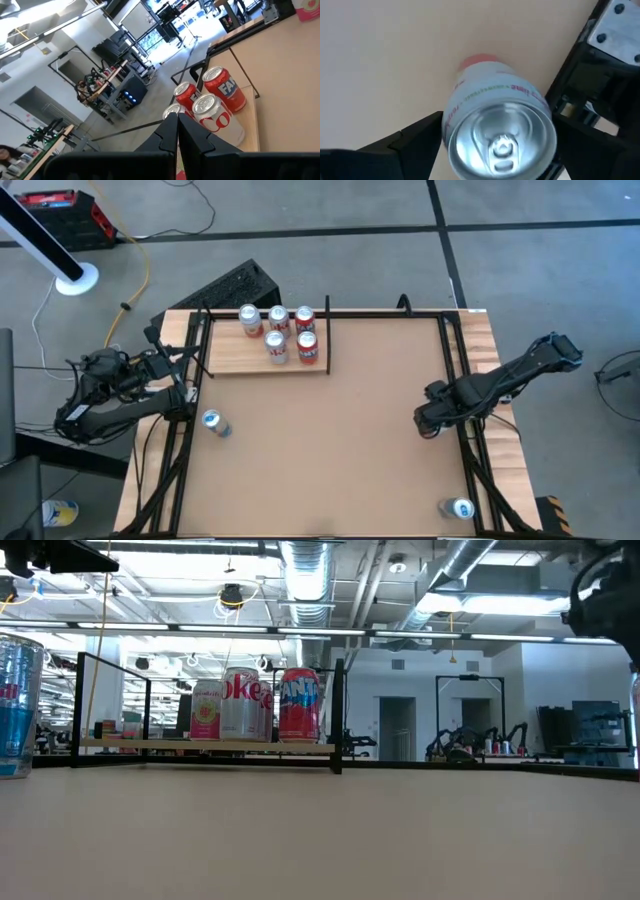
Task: Place canned beverage on shelf
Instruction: Put the white-pink soda can on the shelf aligned with the other white-pink soda can
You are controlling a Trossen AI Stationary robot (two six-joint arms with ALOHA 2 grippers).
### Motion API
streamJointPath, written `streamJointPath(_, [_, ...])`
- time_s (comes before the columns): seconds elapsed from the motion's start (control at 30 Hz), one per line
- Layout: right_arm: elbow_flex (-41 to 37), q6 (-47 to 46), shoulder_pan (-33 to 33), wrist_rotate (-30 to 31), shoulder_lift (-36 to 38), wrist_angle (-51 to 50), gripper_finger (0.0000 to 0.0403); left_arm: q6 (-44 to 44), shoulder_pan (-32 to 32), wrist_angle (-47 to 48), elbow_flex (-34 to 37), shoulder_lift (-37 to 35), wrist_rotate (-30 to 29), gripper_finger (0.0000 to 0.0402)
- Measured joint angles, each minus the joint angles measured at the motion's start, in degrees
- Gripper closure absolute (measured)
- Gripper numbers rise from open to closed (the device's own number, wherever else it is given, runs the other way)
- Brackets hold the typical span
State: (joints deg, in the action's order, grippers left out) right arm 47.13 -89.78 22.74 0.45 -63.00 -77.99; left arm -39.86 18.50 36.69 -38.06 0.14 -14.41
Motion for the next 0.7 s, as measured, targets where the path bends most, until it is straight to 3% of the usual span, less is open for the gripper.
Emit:
streamJointPath(0.3, [-0.54,4.34,0.17,-0.74,0.00,5.40,0.0085,0.00,0.00,0.02,0.00,0.00,-0.79,0.0402])
streamJointPath(0.47, [1.80,8.26,-1.85,-0.26,-2.15,12.27,0.0089,0.00,0.00,0.00,0.00,0.00,-0.98,0.0402])
streamJointPath(0.7, [11.40,24.56,-8.54,3.67,-10.90,22.05,0.0089,0.00,0.00,-0.05,0.00,0.00,-1.04,0.0402])
